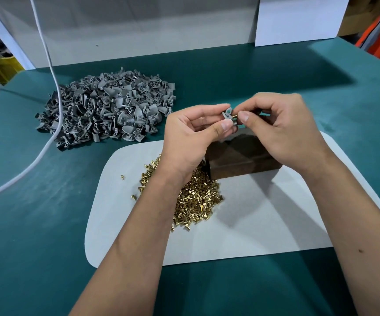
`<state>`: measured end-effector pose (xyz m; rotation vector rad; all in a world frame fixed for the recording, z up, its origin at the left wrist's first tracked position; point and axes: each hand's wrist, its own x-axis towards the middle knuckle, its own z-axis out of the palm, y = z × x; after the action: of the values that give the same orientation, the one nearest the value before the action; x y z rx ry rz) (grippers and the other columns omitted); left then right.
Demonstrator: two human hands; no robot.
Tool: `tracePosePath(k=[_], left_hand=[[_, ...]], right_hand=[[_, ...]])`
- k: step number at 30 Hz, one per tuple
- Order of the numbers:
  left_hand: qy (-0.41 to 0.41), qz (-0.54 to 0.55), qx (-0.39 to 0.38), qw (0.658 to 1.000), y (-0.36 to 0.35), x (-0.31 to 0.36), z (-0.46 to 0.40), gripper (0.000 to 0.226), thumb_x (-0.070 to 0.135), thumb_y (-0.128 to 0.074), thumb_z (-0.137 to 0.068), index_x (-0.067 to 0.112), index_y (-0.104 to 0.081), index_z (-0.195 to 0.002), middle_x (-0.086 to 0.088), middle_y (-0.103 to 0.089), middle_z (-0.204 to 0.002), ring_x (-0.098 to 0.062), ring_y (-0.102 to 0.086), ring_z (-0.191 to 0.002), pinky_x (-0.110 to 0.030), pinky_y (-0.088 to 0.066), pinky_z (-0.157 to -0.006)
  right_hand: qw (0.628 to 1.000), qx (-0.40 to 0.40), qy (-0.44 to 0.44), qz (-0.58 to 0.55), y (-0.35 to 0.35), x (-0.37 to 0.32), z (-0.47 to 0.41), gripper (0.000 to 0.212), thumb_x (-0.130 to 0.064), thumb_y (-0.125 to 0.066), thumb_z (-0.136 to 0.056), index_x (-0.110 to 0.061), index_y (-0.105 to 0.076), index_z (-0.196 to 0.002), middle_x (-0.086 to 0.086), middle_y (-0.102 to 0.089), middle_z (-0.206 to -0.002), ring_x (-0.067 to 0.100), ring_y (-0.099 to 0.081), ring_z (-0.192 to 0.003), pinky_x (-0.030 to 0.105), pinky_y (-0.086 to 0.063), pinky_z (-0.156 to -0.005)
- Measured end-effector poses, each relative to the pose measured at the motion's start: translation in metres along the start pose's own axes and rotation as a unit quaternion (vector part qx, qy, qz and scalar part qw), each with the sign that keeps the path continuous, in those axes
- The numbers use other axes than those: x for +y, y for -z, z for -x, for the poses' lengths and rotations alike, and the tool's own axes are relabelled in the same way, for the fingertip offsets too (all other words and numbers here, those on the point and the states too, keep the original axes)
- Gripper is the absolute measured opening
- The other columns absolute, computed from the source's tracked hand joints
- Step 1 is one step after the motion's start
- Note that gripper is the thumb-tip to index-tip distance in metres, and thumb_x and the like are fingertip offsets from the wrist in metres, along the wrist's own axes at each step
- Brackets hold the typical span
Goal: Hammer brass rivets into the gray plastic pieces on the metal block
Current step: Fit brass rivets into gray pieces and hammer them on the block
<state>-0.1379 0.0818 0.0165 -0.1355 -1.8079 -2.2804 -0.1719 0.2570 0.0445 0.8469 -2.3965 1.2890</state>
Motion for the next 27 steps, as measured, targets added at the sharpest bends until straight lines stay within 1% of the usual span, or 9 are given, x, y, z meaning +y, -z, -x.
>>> tracePosePath(k=[2, 3, 8, 10, 13, 16, 19, 22, 27], left_hand=[[0.003, 0.014, -0.004, 1.000, 0.000, 0.001, 0.000, 0.028, -0.013, -0.071, -0.085, -0.003, -0.072, -0.112, -0.019, -0.077, -0.094, -0.028, -0.076, -0.085, -0.030, -0.063, -0.081], [0.007, 0.022, -0.006, 1.000, 0.000, 0.001, 0.000, 0.028, -0.013, -0.071, -0.086, -0.003, -0.072, -0.112, -0.019, -0.077, -0.094, -0.028, -0.076, -0.084, -0.029, -0.062, -0.080], [0.043, 0.032, -0.015, 0.998, 0.000, 0.003, 0.000, 0.018, -0.002, -0.067, -0.094, -0.006, -0.071, -0.111, -0.017, -0.077, -0.089, -0.026, -0.076, -0.076, -0.027, -0.063, -0.074], [0.036, 0.010, -0.004, 0.999, -0.002, 0.003, 0.000, 0.017, 0.004, -0.064, -0.098, -0.006, -0.072, -0.110, -0.017, -0.075, -0.087, -0.026, -0.076, -0.077, -0.027, -0.063, -0.073], [-0.003, -0.020, 0.027, 0.999, -0.006, 0.003, 0.000, 0.016, 0.005, -0.066, -0.098, 0.001, -0.074, -0.111, -0.018, -0.076, -0.100, -0.027, -0.076, -0.089, -0.033, -0.063, -0.079], [-0.021, -0.057, 0.023, 0.998, -0.007, 0.001, 0.000, 0.019, -0.002, -0.071, -0.091, -0.001, -0.075, -0.110, -0.016, -0.077, -0.101, -0.026, -0.075, -0.092, -0.042, -0.062, -0.088], [-0.024, -0.075, 0.027, 0.996, -0.010, -0.002, 0.001, 0.023, -0.008, -0.075, -0.085, -0.002, -0.076, -0.107, -0.017, -0.078, -0.099, -0.023, -0.074, -0.091, -0.047, -0.060, -0.092], [-0.028, -0.068, 0.062, 0.995, -0.011, -0.004, 0.001, 0.025, -0.012, -0.078, -0.080, -0.002, -0.076, -0.103, -0.017, -0.078, -0.097, -0.021, -0.075, -0.088, -0.041, -0.061, -0.090], [-0.045, -0.081, 0.089, 0.992, -0.013, -0.005, 0.001, 0.025, -0.011, -0.081, -0.078, -0.001, -0.077, -0.100, -0.013, -0.079, -0.092, -0.019, -0.076, -0.085, -0.033, -0.061, -0.084]], right_hand=[[0.999, 0.016, 0.032, 0.014, 0.000, -0.001, 0.000, 0.009, -0.010, -0.070, -0.093, -0.010, -0.078, -0.096, -0.004, -0.072, -0.090, 0.015, -0.069, -0.088, 0.039, -0.056, -0.080], [0.998, 0.021, 0.049, 0.020, 0.001, -0.001, 0.000, 0.007, -0.010, -0.071, -0.092, -0.009, -0.078, -0.096, -0.002, -0.071, -0.090, 0.016, -0.068, -0.087, 0.041, -0.056, -0.078], [0.992, 0.044, 0.096, 0.074, 0.001, 0.000, -0.002, 0.005, -0.011, -0.072, -0.092, -0.010, -0.077, -0.090, 0.000, -0.066, -0.085, 0.014, -0.062, -0.081, 0.026, -0.048, -0.070], [0.990, 0.056, 0.092, 0.090, -0.001, 0.001, -0.001, 0.005, -0.009, -0.072, -0.091, -0.009, -0.077, -0.089, 0.003, -0.063, -0.086, 0.016, -0.059, -0.081, 0.025, -0.047, -0.070], [0.990, 0.074, 0.071, 0.102, -0.005, 0.002, -0.001, 0.008, -0.013, -0.071, -0.091, -0.008, -0.076, -0.088, 0.005, -0.060, -0.090, 0.018, -0.058, -0.083, 0.029, -0.048, -0.071], [0.990, 0.084, 0.053, 0.098, -0.008, 0.003, -0.002, 0.009, -0.014, -0.071, -0.091, -0.006, -0.075, -0.088, 0.006, -0.059, -0.092, 0.020, -0.058, -0.084, 0.030, -0.048, -0.071], [0.992, 0.084, 0.042, 0.087, -0.010, 0.001, -0.002, 0.007, -0.011, -0.070, -0.091, -0.008, -0.075, -0.088, 0.004, -0.059, -0.091, 0.017, -0.058, -0.083, 0.022, -0.044, -0.071], [0.993, 0.080, 0.042, 0.081, -0.012, -0.002, -0.002, 0.007, -0.011, -0.070, -0.092, -0.009, -0.075, -0.088, 0.002, -0.062, -0.088, 0.013, -0.058, -0.081, 0.016, -0.041, -0.073], [0.994, 0.082, 0.021, 0.069, -0.016, -0.004, -0.001, 0.007, -0.013, -0.068, -0.092, -0.012, -0.074, -0.089, 0.000, -0.069, -0.086, 0.012, -0.064, -0.081, 0.022, -0.048, -0.074]])
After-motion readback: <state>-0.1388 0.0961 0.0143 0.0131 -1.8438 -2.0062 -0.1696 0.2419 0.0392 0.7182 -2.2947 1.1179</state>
